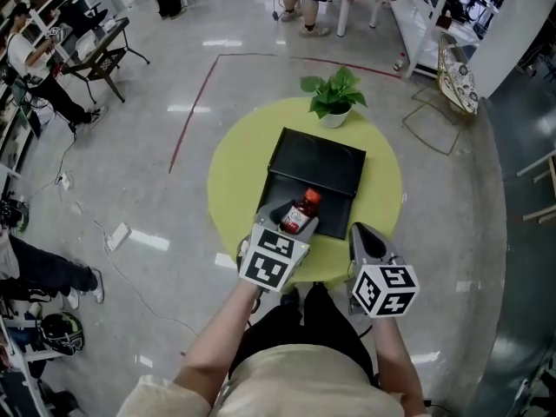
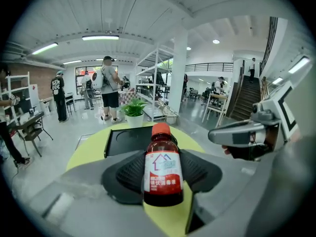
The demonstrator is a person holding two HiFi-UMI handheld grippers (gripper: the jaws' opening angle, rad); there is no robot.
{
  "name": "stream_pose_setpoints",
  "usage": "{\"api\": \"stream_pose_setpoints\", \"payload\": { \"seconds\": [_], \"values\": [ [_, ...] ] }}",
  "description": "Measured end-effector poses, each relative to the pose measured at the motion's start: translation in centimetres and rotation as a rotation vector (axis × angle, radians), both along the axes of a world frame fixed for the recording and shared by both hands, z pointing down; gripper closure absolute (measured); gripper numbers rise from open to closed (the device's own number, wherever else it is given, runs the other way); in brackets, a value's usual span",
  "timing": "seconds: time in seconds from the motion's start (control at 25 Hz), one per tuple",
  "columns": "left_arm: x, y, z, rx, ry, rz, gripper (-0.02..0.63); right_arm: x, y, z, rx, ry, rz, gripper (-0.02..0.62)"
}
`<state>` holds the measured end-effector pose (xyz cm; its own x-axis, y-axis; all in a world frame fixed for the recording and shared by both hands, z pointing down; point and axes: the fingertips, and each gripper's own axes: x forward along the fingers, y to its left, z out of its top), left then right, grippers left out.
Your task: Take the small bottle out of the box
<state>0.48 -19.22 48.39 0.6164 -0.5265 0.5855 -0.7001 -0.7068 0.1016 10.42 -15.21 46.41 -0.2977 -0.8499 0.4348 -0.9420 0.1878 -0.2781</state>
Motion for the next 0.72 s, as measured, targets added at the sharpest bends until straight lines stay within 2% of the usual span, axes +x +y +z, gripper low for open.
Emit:
{"api": "stream_pose_setpoints", "payload": {
  "seconds": [0.36, 0.72],
  "values": [
    [-1.7, 0.8, -2.6, 0.024, 0.11, -0.071, 0.379, -1.1, 1.1, -0.5, 0.017, 0.004, -0.007, 0.594],
    [-3.8, 2.2, -3.9, 0.036, 0.176, -0.126, 0.379, -2.4, 2.3, -1.3, 0.036, 0.009, -0.021, 0.594]
  ]
}}
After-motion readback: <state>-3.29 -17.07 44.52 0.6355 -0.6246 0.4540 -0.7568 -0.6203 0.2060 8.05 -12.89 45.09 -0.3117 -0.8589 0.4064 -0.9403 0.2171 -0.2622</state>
